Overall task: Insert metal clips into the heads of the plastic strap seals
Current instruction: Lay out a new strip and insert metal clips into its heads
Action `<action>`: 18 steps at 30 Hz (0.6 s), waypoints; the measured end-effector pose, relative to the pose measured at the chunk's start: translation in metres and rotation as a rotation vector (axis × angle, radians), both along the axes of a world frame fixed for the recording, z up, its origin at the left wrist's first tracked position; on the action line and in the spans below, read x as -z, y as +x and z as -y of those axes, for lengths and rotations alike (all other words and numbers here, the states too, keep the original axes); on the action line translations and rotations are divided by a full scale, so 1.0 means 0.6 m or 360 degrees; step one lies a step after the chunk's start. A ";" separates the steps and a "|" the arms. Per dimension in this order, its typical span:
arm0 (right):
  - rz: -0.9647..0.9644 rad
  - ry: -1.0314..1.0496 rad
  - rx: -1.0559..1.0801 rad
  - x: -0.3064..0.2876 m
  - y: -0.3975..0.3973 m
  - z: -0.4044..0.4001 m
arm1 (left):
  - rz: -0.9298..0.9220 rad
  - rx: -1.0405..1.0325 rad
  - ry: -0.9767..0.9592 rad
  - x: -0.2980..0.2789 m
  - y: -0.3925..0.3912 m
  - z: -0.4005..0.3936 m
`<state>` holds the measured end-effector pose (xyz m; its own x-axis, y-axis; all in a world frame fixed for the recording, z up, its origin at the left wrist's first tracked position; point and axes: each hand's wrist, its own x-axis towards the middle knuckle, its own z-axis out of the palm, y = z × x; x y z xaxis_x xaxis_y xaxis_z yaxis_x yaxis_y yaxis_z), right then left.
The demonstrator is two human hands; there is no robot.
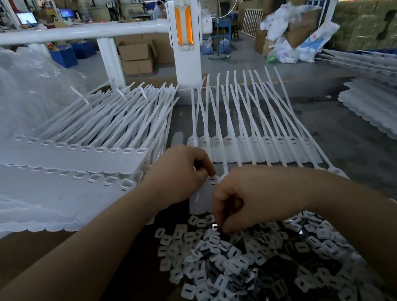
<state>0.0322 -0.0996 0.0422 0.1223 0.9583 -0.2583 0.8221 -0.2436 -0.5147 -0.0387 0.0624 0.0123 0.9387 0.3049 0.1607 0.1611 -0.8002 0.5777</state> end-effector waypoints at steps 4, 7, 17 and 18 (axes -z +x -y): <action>-0.0050 0.0093 0.0137 0.000 0.007 -0.002 | 0.0001 -0.0003 -0.0011 0.001 -0.002 -0.002; -0.0213 0.0300 0.0420 -0.002 0.018 0.001 | 0.0033 -0.0021 -0.0053 -0.002 -0.003 -0.002; -0.0655 0.0293 0.0728 -0.013 0.041 0.014 | -0.0021 0.0237 -0.0557 -0.025 -0.012 -0.003; -0.0675 0.0226 0.0652 -0.015 0.040 0.015 | -0.0048 0.0265 -0.0579 -0.025 -0.012 -0.003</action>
